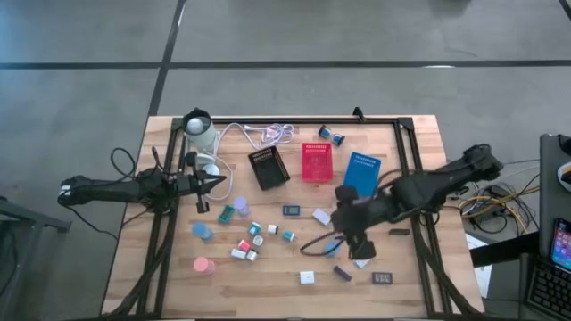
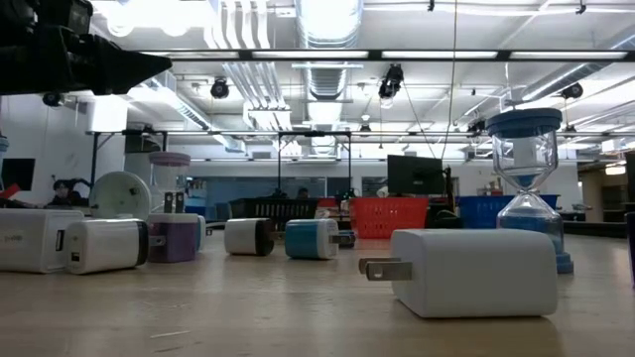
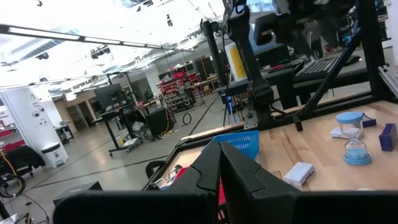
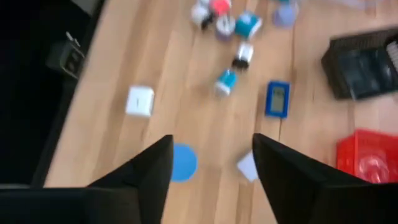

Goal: Pick & Place Office items
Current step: Put the bottom light blue hourglass into the blue bin

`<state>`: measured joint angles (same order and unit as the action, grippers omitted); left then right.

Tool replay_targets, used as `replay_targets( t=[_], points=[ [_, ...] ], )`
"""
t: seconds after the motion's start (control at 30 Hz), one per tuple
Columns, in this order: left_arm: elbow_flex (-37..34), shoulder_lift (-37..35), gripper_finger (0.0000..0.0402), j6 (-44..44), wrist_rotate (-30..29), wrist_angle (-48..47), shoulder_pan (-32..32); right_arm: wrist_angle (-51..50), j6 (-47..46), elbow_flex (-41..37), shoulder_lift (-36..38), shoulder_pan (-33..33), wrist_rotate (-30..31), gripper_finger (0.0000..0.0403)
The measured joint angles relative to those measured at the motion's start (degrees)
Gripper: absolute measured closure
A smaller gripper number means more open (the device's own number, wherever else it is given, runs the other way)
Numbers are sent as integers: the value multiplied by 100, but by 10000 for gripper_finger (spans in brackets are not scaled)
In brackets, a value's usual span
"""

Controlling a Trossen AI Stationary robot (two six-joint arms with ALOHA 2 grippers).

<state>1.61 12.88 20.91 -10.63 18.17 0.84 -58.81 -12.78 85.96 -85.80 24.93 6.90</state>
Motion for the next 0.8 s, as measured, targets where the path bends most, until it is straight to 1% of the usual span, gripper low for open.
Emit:
replay_targets(
  t=[0.1, 0.23, 0.37, 0.43, 0.53, 0.8],
  points=[
    [0, 0, 388, -1, 0, 0, 0, -470, -12, 401, -468, 156, 61, 144],
    [0, 0, 388, -37, 2, 2, -2, -598, -87, 724, -916, 225, 63, 114],
    [-2, 0, 388, -38, 0, 2, -2, -840, -579, 931, -1265, 232, 76, 91],
    [-2, 0, 388, -37, 1, 2, -1, -1019, -932, 939, -1415, 234, 72, 81],
    [-2, 2, 388, -37, 2, 5, -1, -1031, -1355, 901, -1595, 234, 73, 69],
    [-2, 2, 388, -33, 4, -31, -2, -1008, -2015, 814, -1977, 234, 72, 40]
  ],
)
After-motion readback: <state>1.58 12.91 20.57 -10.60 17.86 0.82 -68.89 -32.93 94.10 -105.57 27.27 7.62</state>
